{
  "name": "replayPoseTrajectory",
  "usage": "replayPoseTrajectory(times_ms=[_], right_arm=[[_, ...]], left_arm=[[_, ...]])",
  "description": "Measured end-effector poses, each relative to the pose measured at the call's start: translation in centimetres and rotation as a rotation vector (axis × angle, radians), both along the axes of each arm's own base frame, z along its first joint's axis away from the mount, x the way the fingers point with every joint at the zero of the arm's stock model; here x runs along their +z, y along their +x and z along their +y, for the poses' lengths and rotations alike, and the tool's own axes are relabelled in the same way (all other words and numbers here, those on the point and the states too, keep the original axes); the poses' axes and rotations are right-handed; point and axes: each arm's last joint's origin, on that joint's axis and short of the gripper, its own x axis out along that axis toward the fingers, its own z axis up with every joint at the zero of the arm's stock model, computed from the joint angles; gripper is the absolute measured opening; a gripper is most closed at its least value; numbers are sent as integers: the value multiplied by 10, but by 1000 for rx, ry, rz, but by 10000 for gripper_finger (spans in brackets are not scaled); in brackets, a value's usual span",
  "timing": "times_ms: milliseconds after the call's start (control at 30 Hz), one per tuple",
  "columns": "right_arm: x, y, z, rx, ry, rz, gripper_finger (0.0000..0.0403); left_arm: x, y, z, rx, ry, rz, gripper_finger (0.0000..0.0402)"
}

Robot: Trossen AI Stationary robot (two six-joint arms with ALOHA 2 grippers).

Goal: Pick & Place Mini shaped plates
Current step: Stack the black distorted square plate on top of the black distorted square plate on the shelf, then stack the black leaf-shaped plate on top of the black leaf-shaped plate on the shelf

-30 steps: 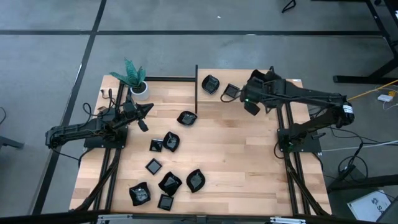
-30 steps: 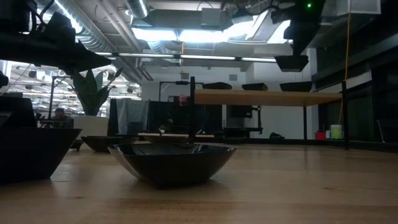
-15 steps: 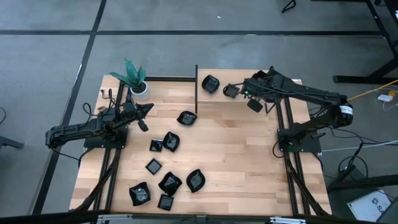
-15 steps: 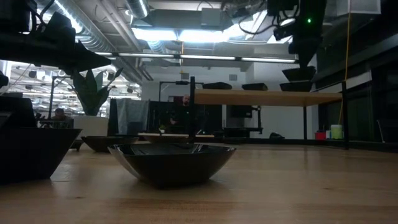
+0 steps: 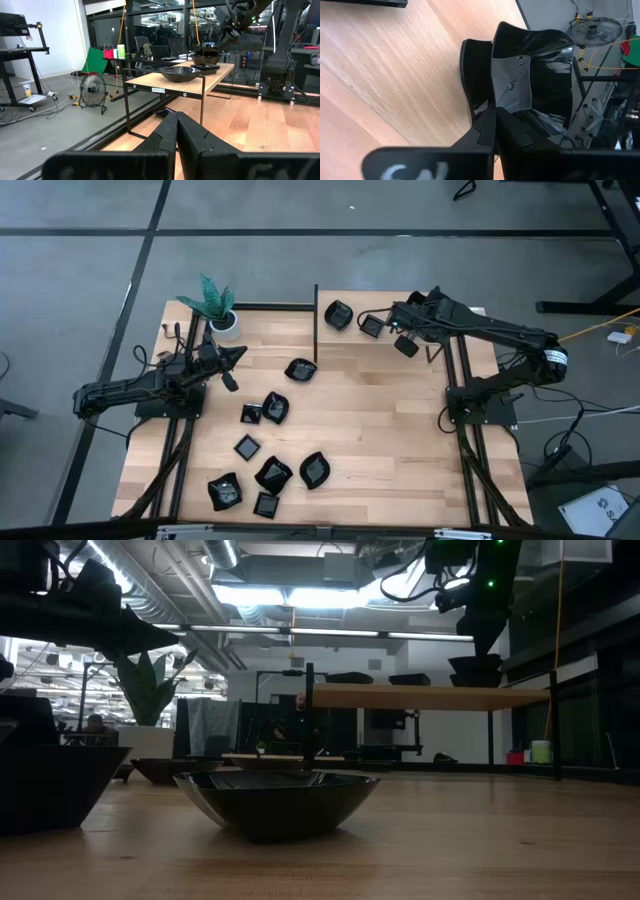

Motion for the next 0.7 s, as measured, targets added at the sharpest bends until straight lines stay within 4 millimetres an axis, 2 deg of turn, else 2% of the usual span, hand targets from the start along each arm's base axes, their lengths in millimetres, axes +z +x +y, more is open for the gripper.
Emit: replayPoseTrajectory(times_ms=[500, 700], right_arm=[[-1, 1, 1, -60, 24, -75, 112], [-2, 2, 3, -58, 85, -115, 126]], left_arm=[[0, 0, 0, 0, 0, 0, 4], [0, 0, 0, 0, 0, 0, 4]])
